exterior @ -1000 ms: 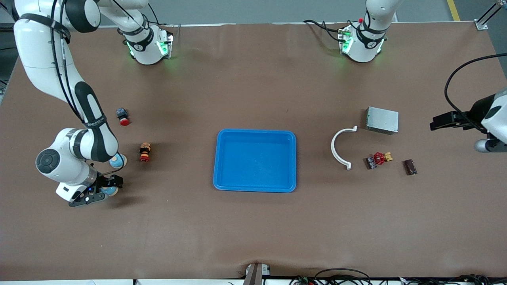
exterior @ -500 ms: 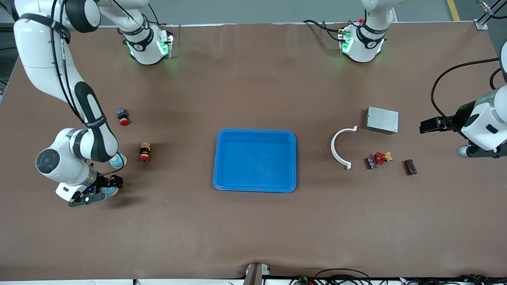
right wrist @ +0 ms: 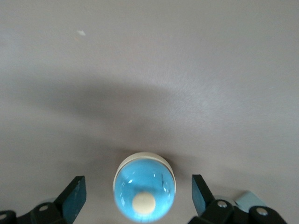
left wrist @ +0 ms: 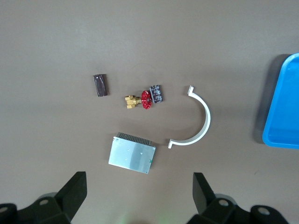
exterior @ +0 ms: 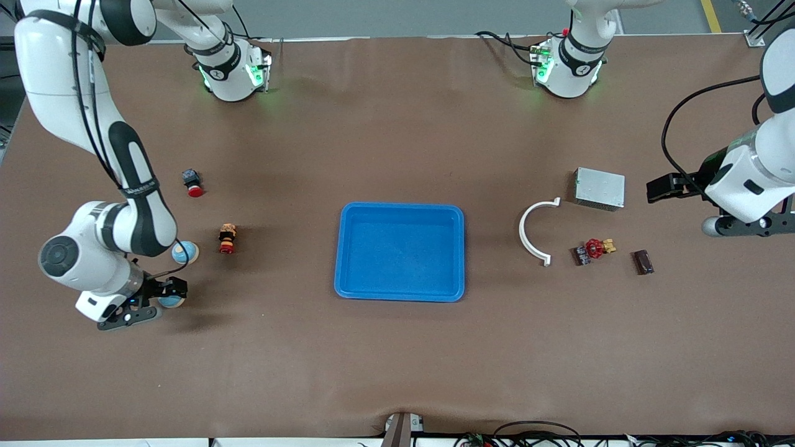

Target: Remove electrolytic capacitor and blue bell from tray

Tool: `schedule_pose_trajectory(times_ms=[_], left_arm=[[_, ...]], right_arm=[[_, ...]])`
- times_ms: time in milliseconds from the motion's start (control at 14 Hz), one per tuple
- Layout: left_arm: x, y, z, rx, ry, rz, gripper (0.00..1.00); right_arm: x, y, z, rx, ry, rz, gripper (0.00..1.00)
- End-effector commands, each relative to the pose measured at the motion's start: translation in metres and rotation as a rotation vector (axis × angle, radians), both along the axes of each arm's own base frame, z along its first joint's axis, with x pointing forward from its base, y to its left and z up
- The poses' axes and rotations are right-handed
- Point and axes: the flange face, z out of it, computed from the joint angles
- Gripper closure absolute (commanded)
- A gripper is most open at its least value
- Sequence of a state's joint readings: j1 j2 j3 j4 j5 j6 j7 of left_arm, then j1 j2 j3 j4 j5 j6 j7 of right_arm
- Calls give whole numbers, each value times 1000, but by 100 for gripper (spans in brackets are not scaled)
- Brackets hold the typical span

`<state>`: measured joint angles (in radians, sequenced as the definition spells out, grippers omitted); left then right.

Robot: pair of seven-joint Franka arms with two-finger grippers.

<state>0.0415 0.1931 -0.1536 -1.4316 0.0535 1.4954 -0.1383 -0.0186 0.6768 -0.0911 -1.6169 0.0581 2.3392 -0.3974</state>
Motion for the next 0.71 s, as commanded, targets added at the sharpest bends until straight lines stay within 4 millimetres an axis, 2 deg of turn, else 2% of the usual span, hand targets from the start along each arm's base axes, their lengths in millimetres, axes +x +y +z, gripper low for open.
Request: schedule_pose_trajectory(times_ms=[0, 214, 286, 500, 643], left_arm=[[-27, 4, 10, 2, -43, -1, 0], [-38, -5, 19, 2, -60, -15, 0], [-42, -9, 20, 4, -62, -23, 0], [-59, -9, 21, 0, -118, -23, 0], [-59, -6, 20, -14, -120, -14, 0]], right_arm=[[10, 7, 76, 19, 21, -7, 0], [2, 25, 146, 30, 17, -157, 0], [-3, 28, 164, 33, 23, -167, 0], [-18, 23, 210, 35, 29, -177, 0], [-26, 17, 239, 38, 68, -186, 0]])
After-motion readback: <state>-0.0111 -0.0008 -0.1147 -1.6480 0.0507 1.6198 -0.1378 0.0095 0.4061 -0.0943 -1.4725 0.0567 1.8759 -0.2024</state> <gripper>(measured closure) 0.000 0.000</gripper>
